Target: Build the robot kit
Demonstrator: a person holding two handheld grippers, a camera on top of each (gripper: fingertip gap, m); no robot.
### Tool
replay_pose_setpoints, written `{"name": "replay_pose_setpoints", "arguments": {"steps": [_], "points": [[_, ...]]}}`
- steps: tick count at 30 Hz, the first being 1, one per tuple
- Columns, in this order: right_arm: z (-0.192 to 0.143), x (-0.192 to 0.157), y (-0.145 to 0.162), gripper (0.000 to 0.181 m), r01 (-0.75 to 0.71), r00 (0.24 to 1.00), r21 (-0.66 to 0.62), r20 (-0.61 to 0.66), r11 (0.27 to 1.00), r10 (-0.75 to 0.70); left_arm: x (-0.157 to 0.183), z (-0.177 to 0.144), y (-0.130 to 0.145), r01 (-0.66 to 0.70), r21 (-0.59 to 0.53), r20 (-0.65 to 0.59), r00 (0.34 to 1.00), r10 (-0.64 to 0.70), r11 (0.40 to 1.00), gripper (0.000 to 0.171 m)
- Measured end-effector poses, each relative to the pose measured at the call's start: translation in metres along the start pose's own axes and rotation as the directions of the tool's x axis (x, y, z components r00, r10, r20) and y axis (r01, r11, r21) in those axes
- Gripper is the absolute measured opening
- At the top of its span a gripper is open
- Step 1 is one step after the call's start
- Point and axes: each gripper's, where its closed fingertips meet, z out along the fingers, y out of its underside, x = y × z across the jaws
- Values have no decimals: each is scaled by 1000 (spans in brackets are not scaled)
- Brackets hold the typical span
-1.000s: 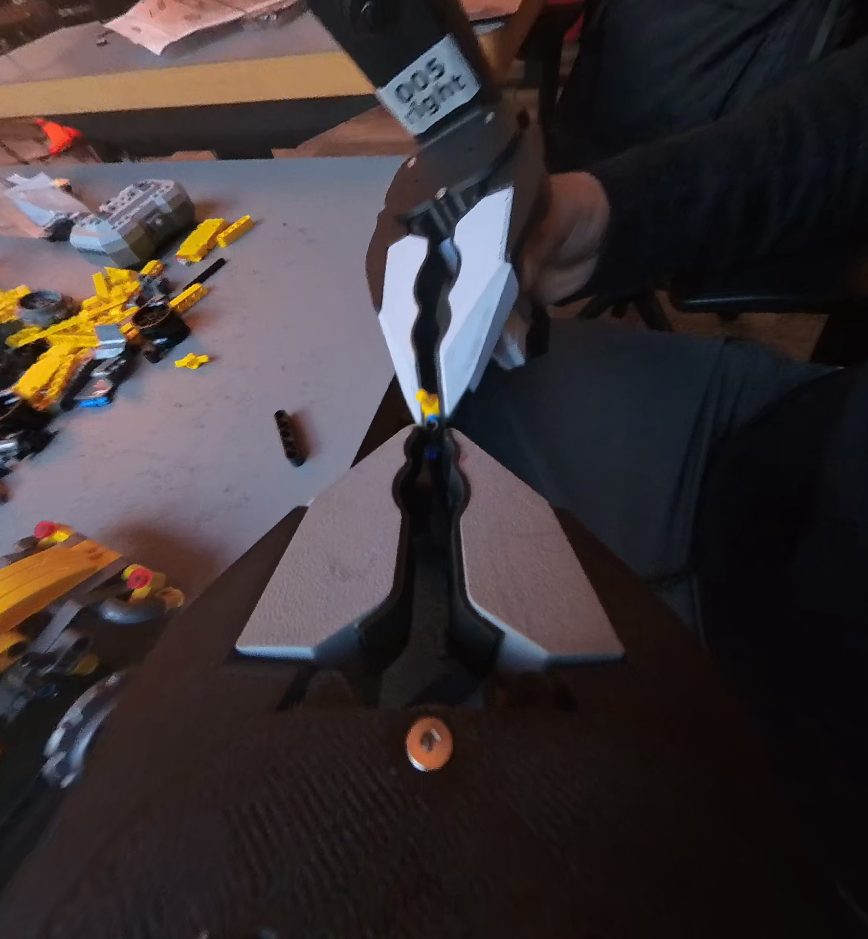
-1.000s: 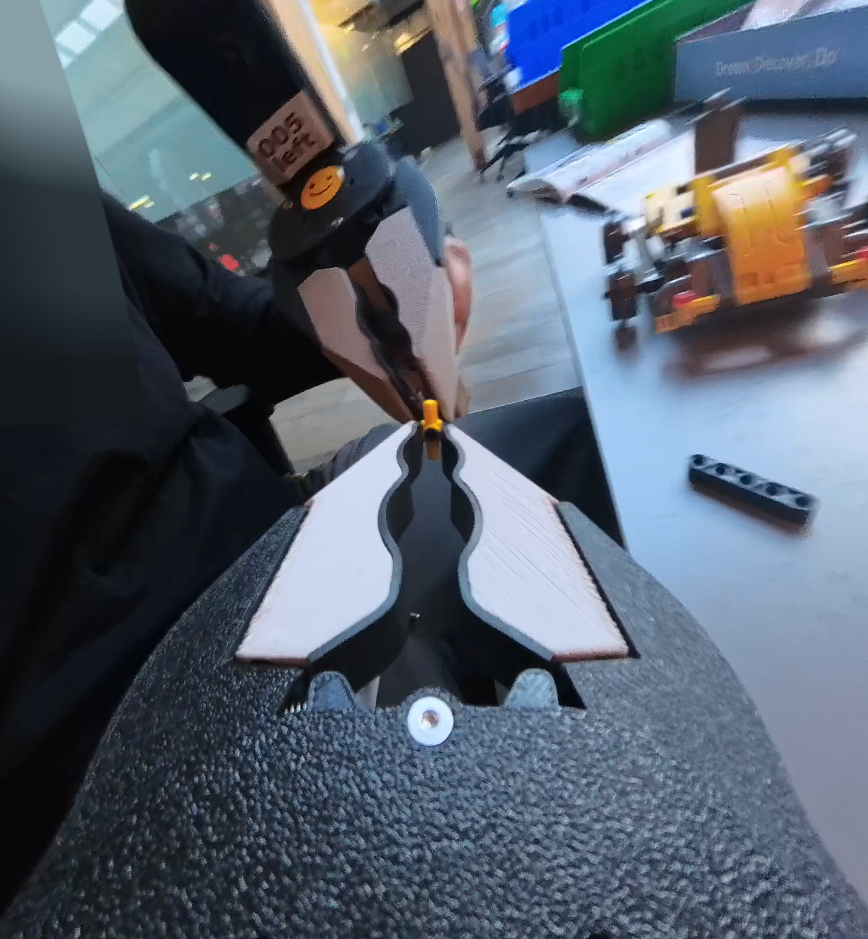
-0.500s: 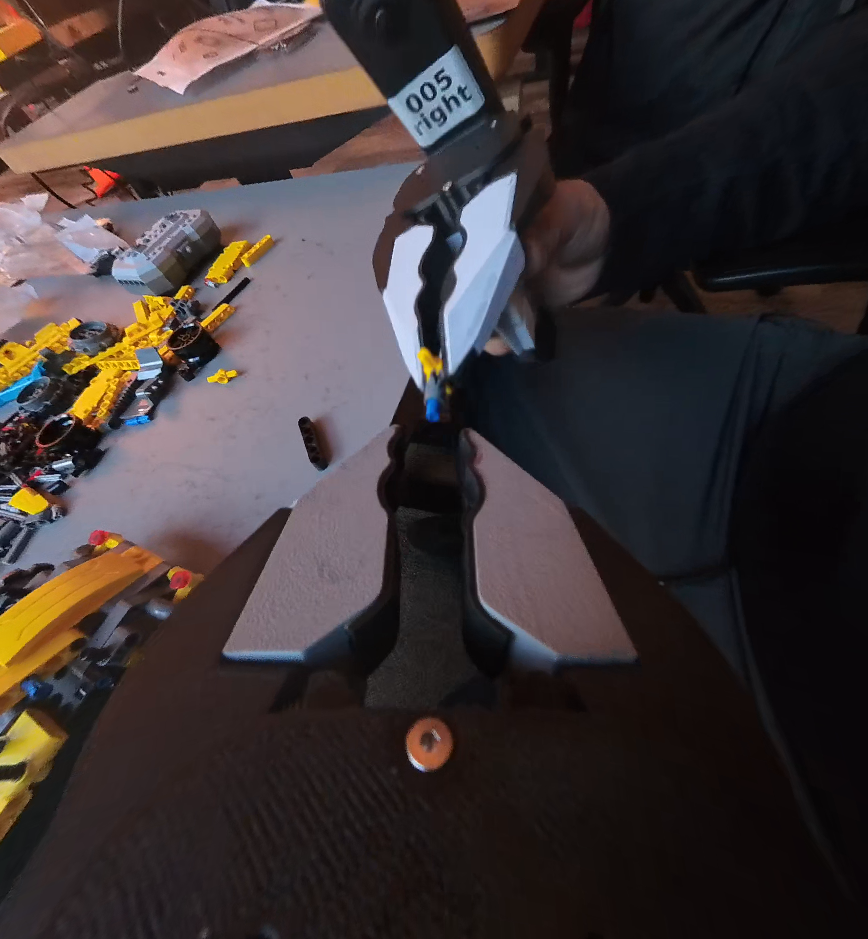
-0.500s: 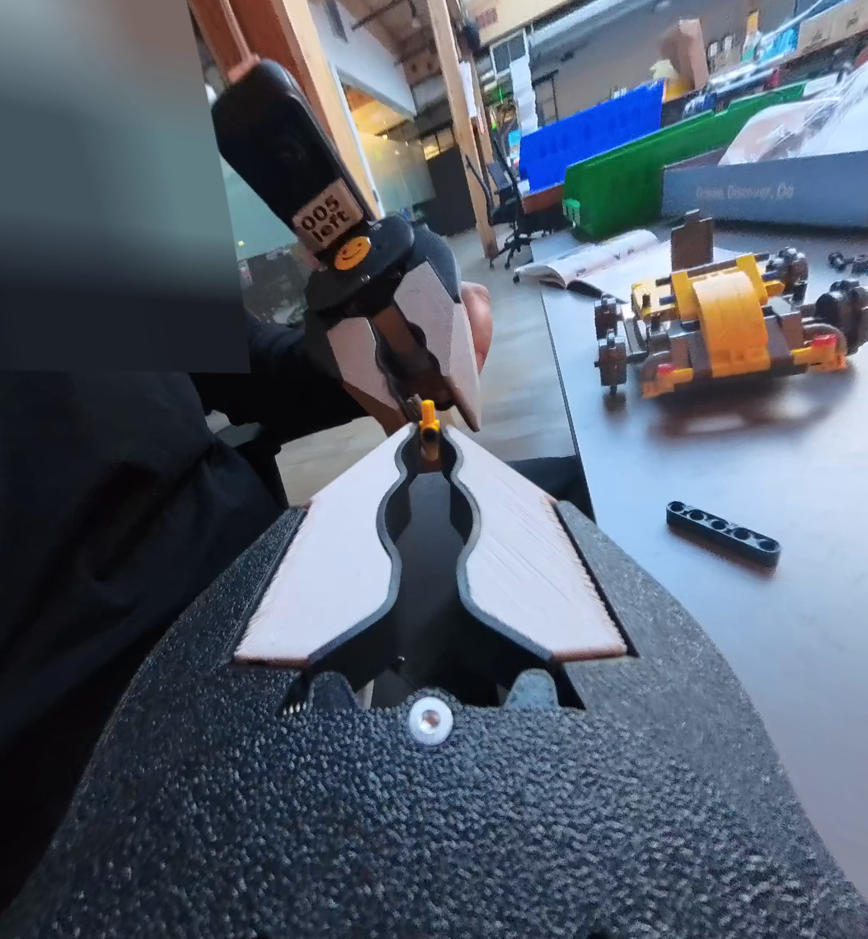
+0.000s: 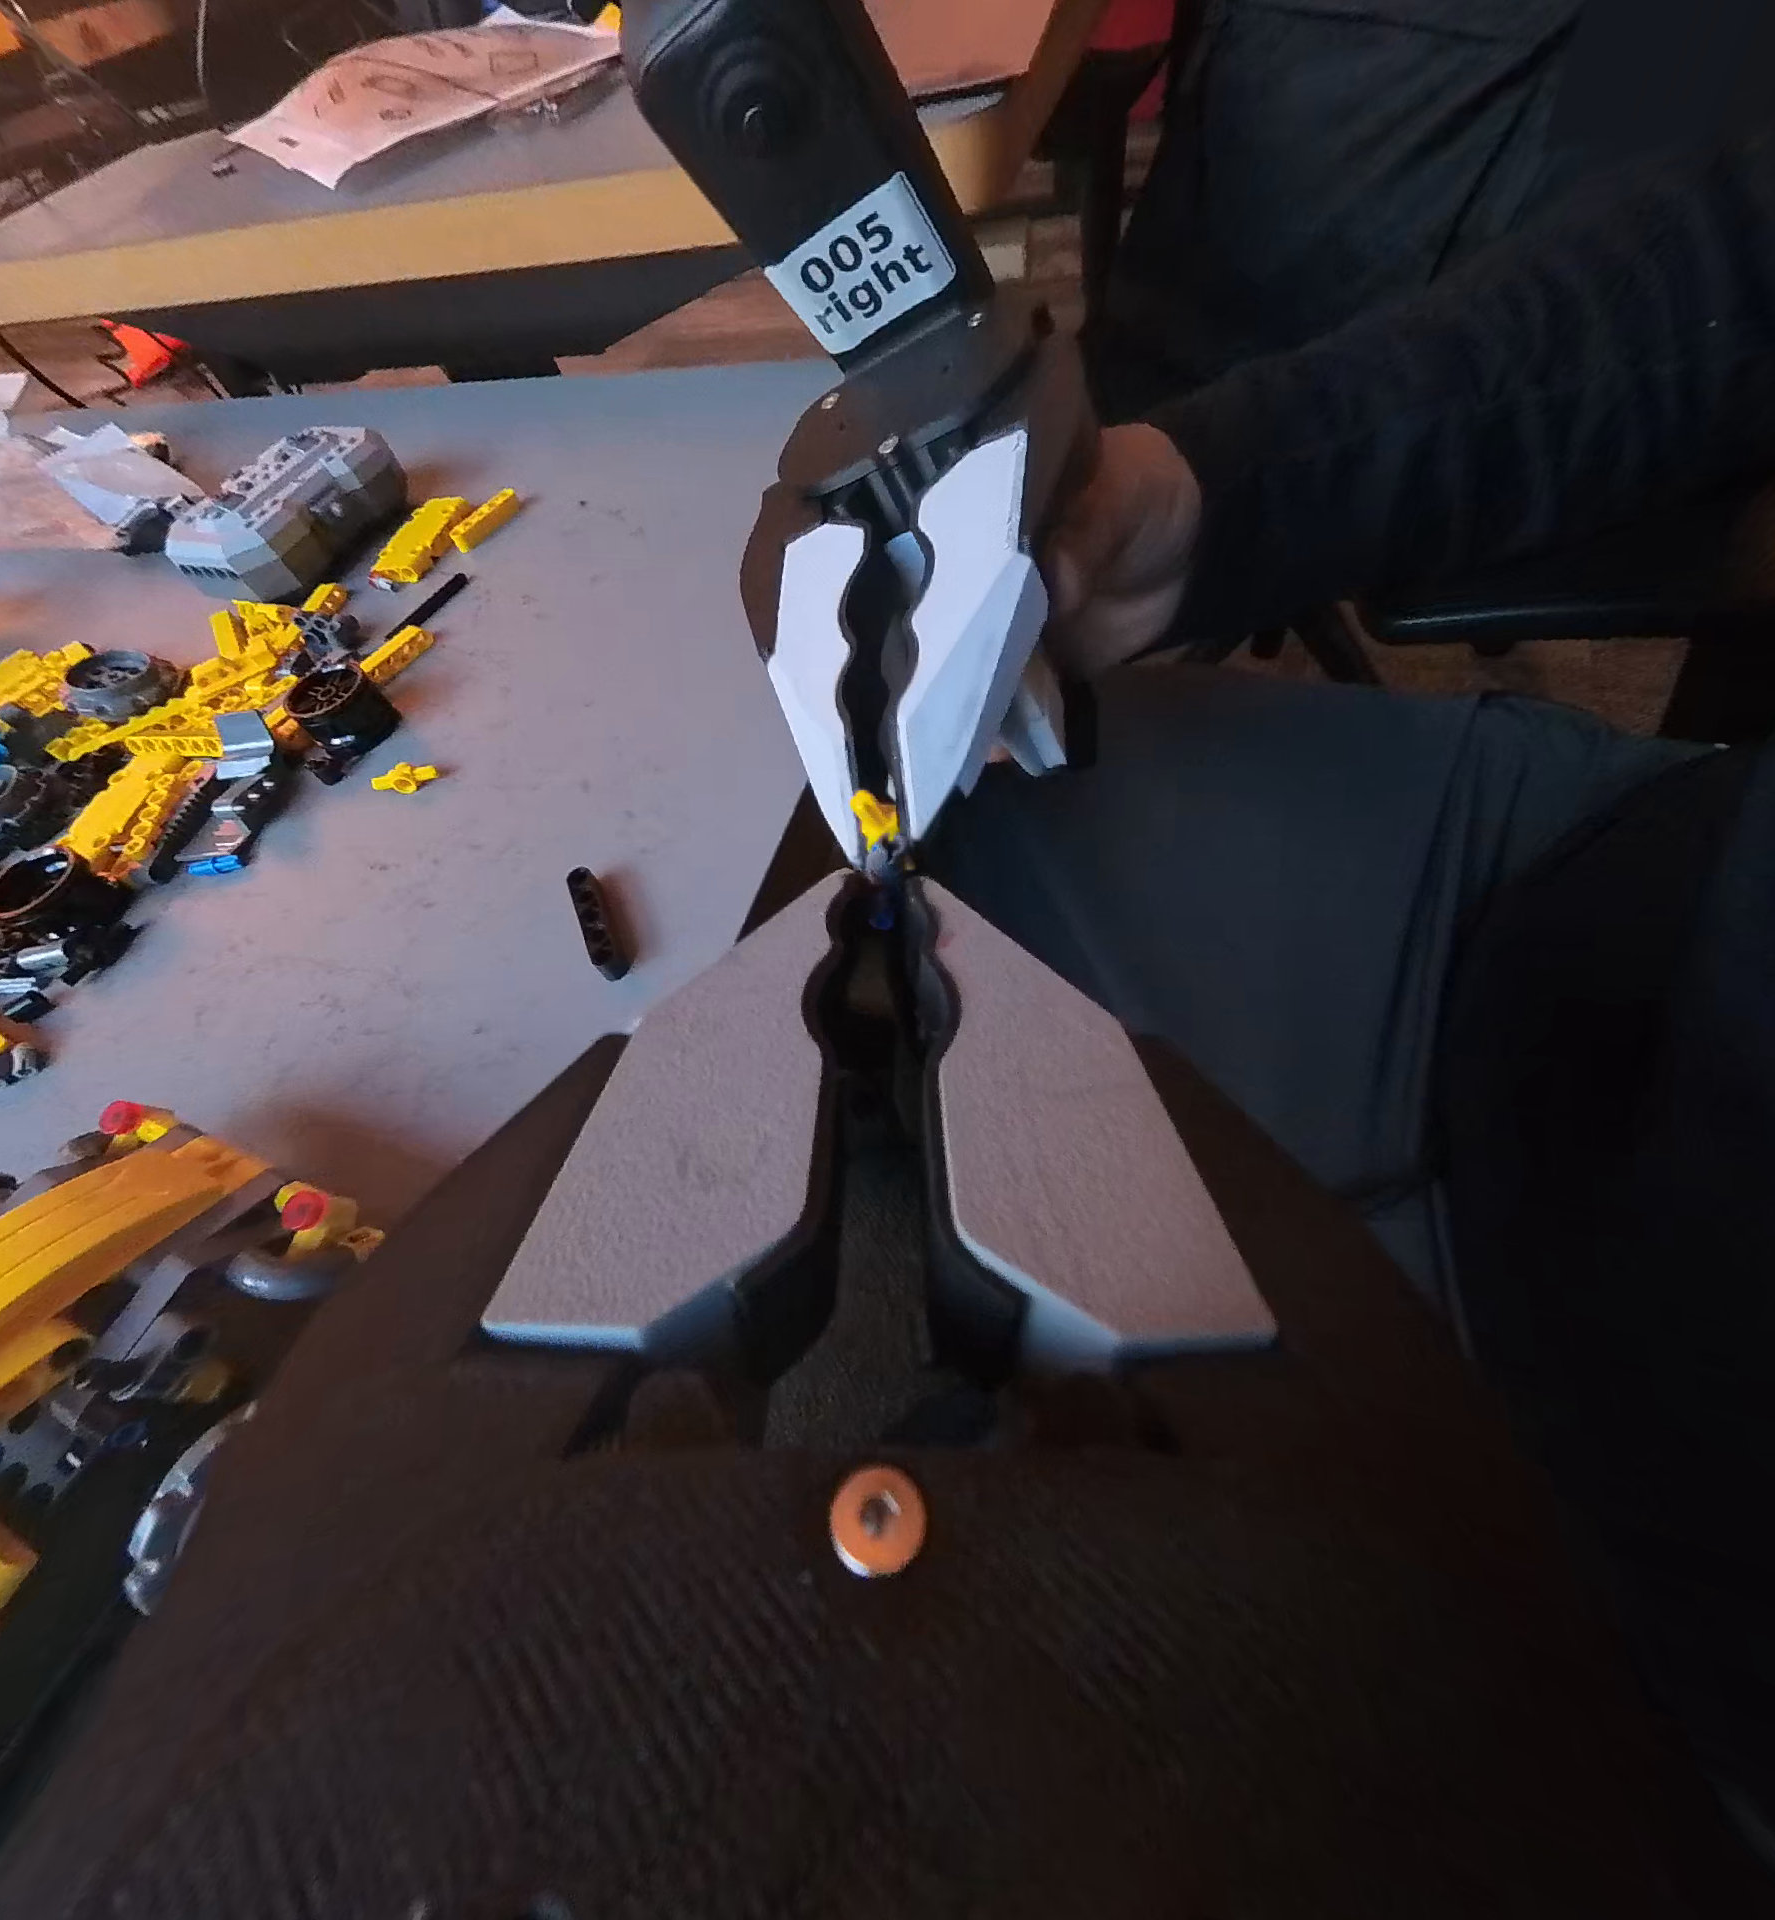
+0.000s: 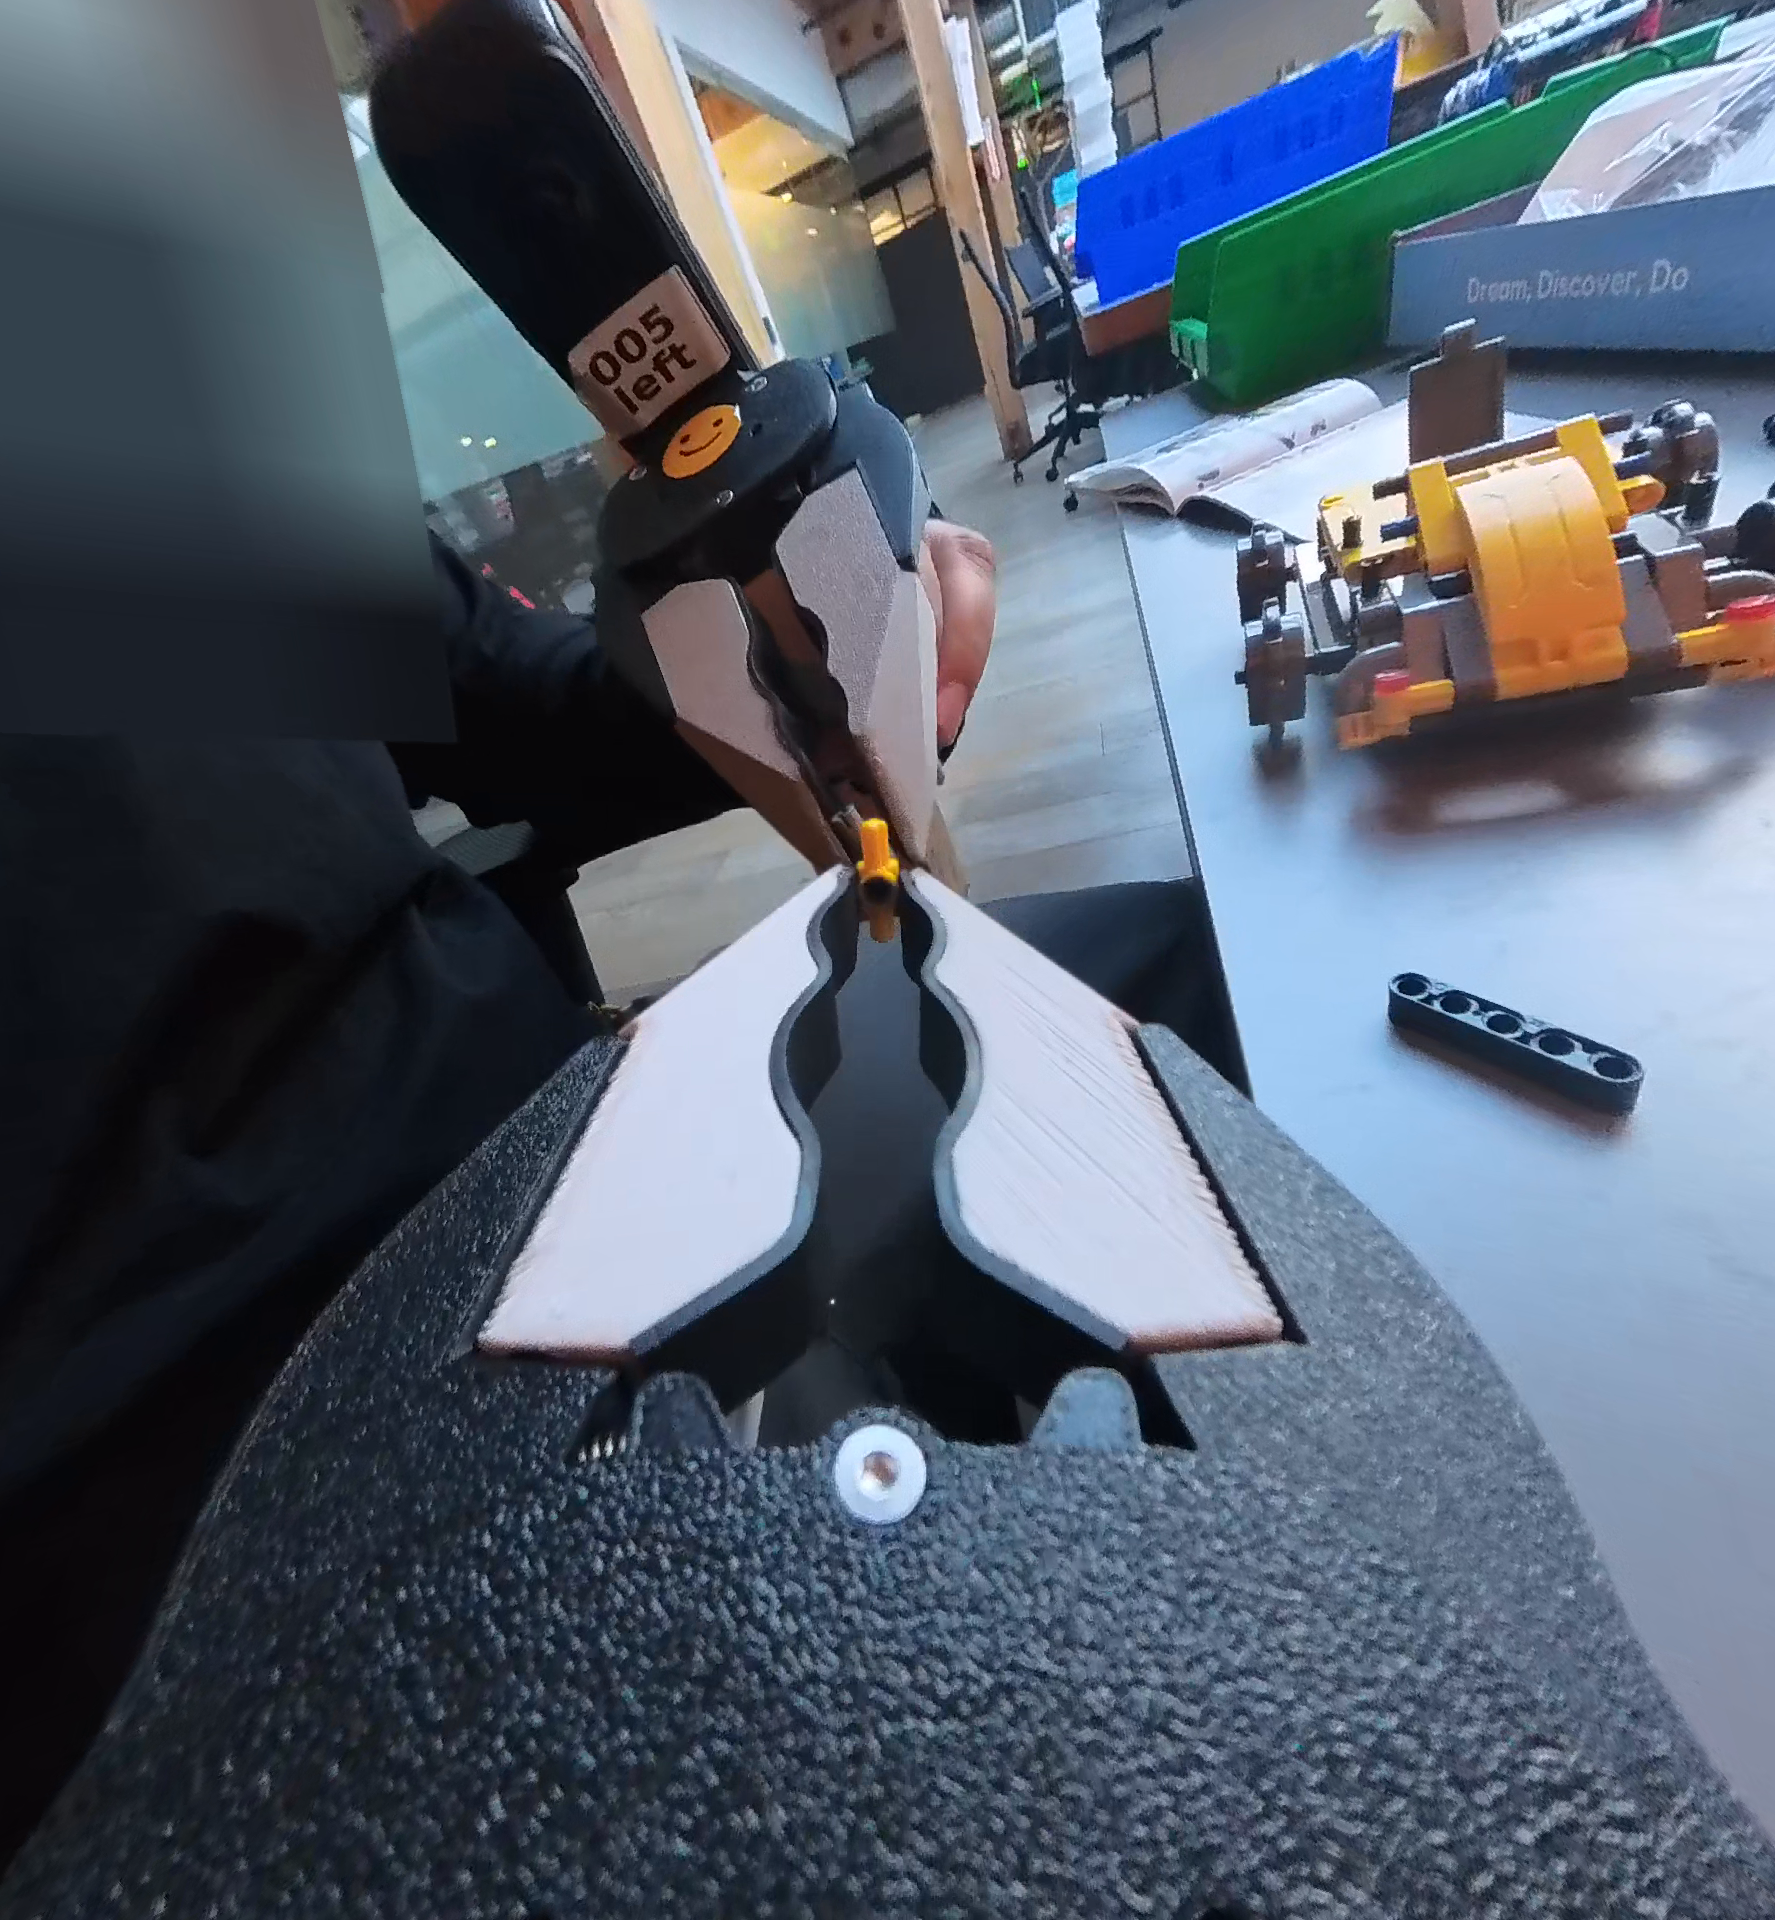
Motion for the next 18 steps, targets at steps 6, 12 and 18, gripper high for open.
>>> {"name": "replay_pose_setpoints", "arguments": {"steps": [6,12,18], "points": [[1,5,5,15,46,998,-42,-45,998,-48,-2,1,7,-10,-21,2,1000,10,1000,4],[-2,4,4,7,112,991,-51,-66,992,-116,-1,1,5,29,1,-24,999,-29,1000,4],[-2,2,5,6,128,990,-61,-56,990,-131,2,1,5,51,17,-43,998,-50,999,4]]}}
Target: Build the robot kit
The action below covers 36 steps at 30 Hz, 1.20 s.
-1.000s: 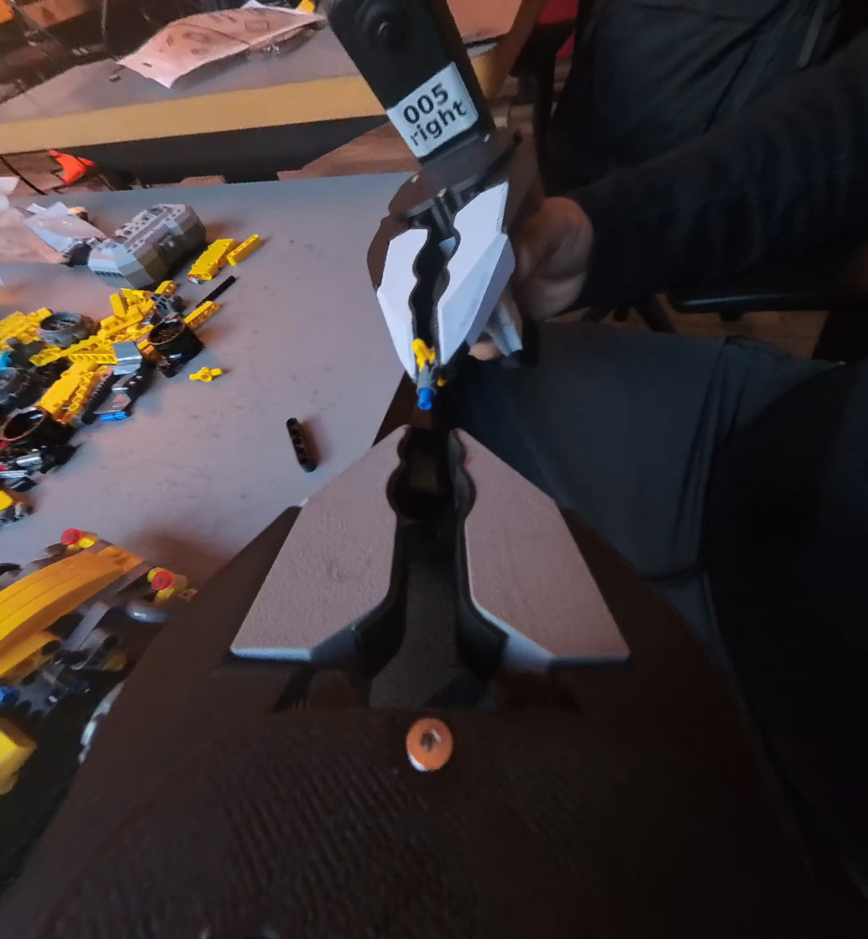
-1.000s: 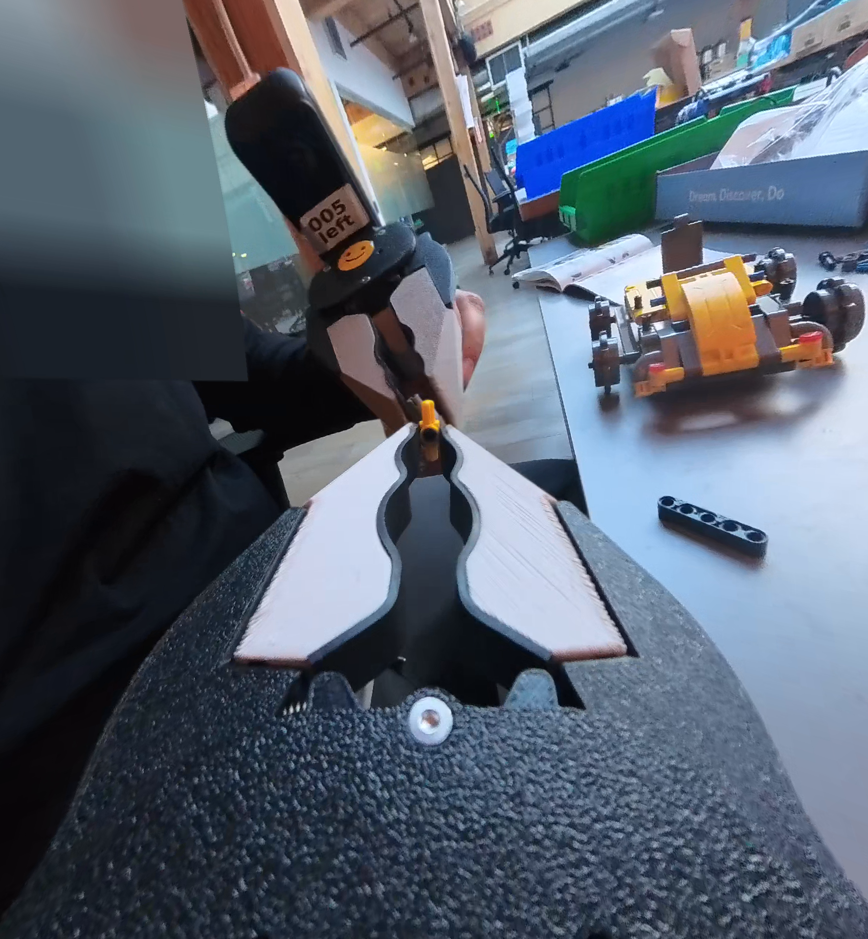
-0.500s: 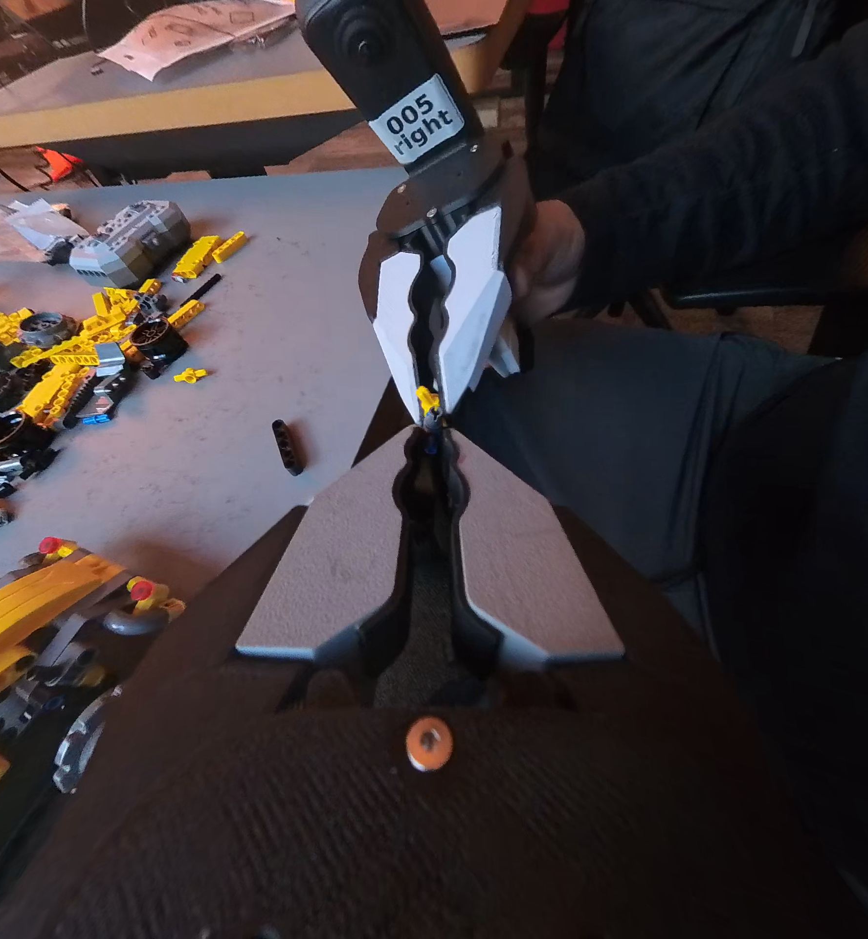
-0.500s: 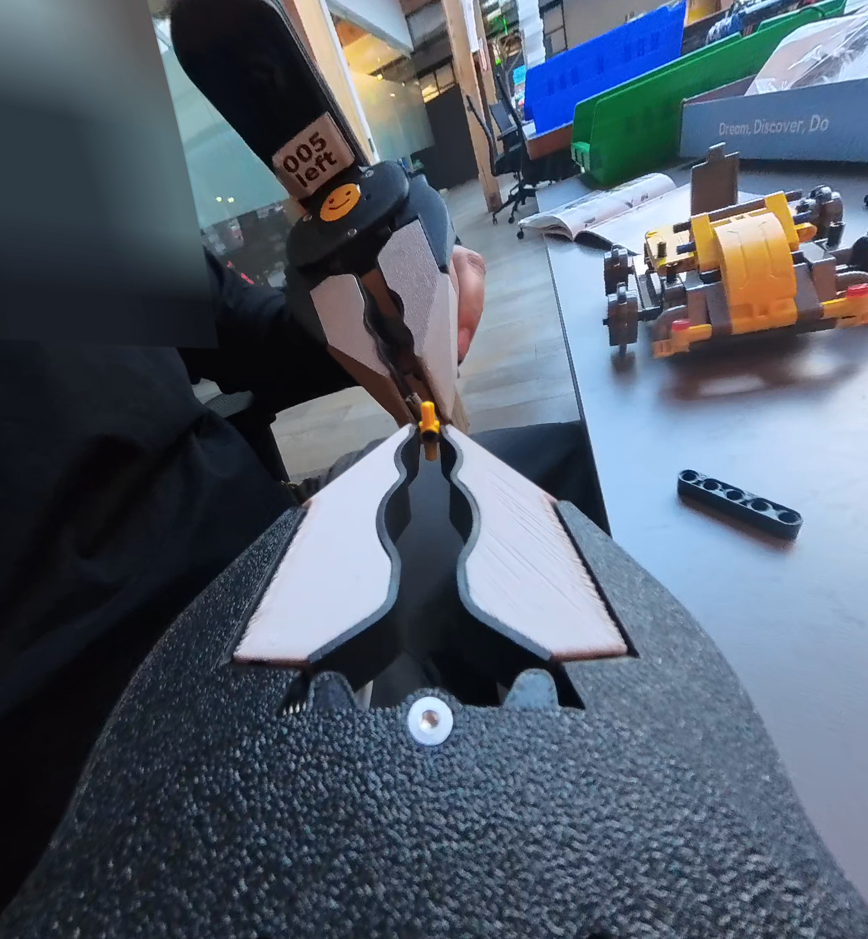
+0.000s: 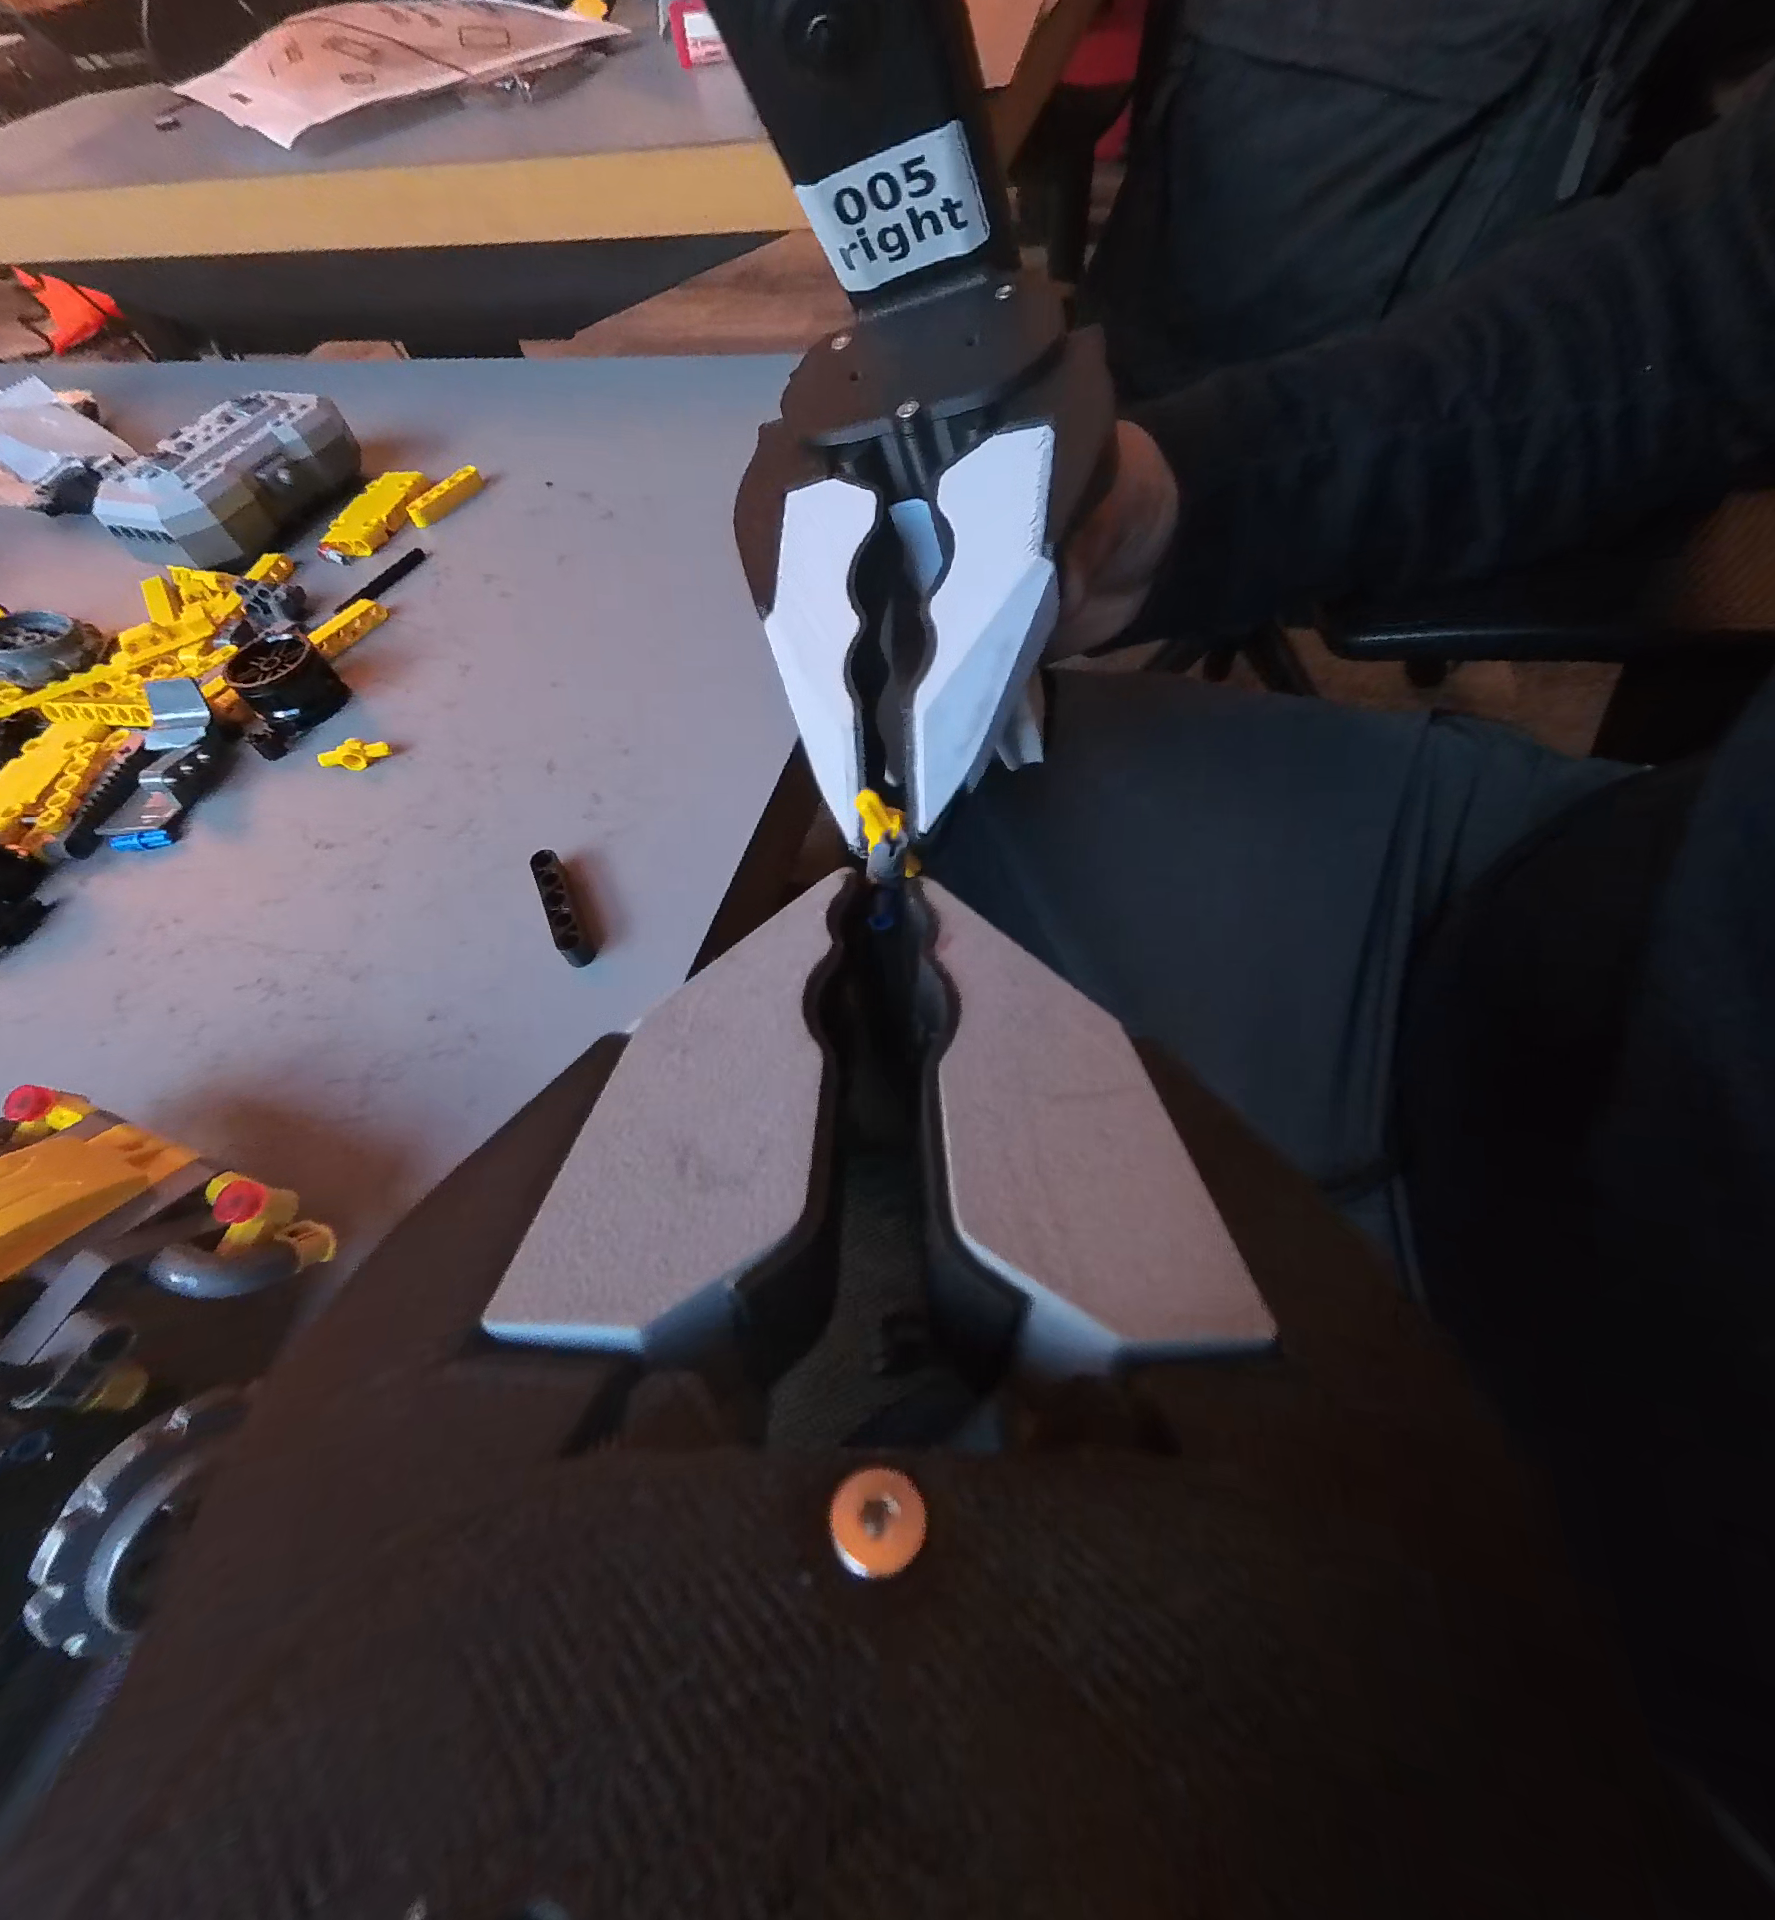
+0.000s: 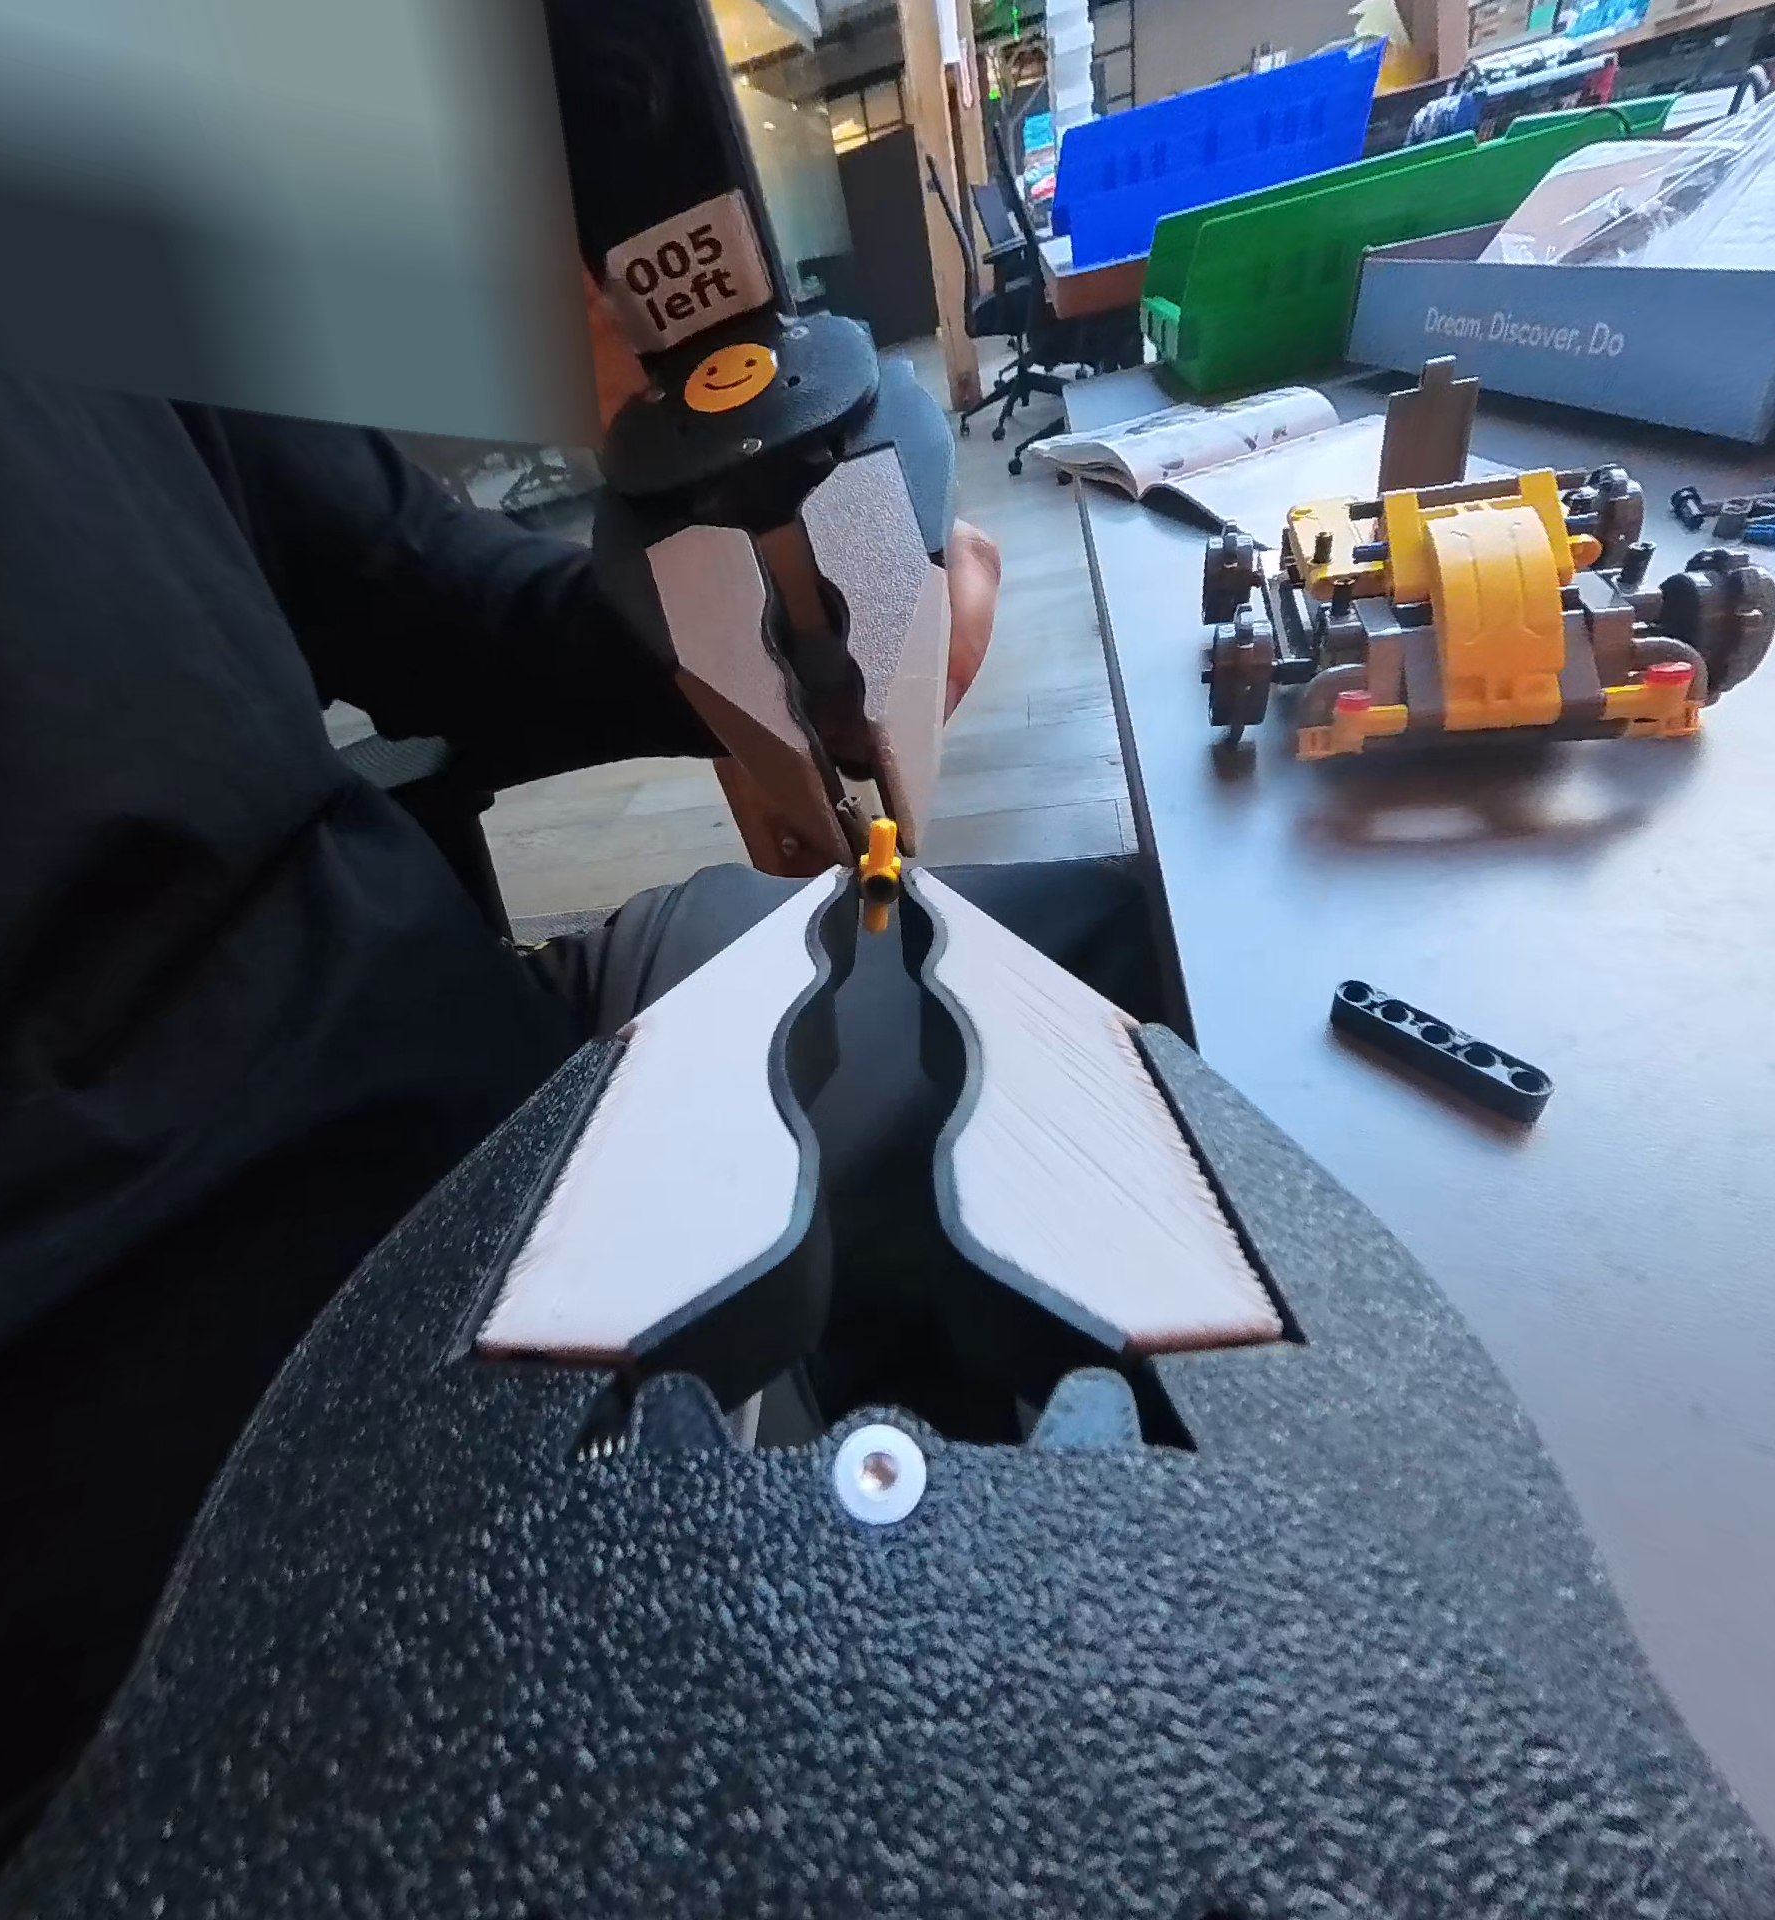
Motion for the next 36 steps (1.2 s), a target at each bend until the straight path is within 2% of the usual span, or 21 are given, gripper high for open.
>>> {"name": "replay_pose_setpoints", "arguments": {"steps": [26,31,36], "points": [[3,0,6,6,-18,1000,-4,5,1000,18,1,1,4,115,67,-29,993,-113,991,4],[15,-5,11,6,-20,1000,-20,23,1000,20,6,-8,11,158,71,-13,987,-157,985,5],[32,-14,8,6,-2,998,-28,58,1000,4,11,-26,16,223,134,6,974,-226,966,5]]}}
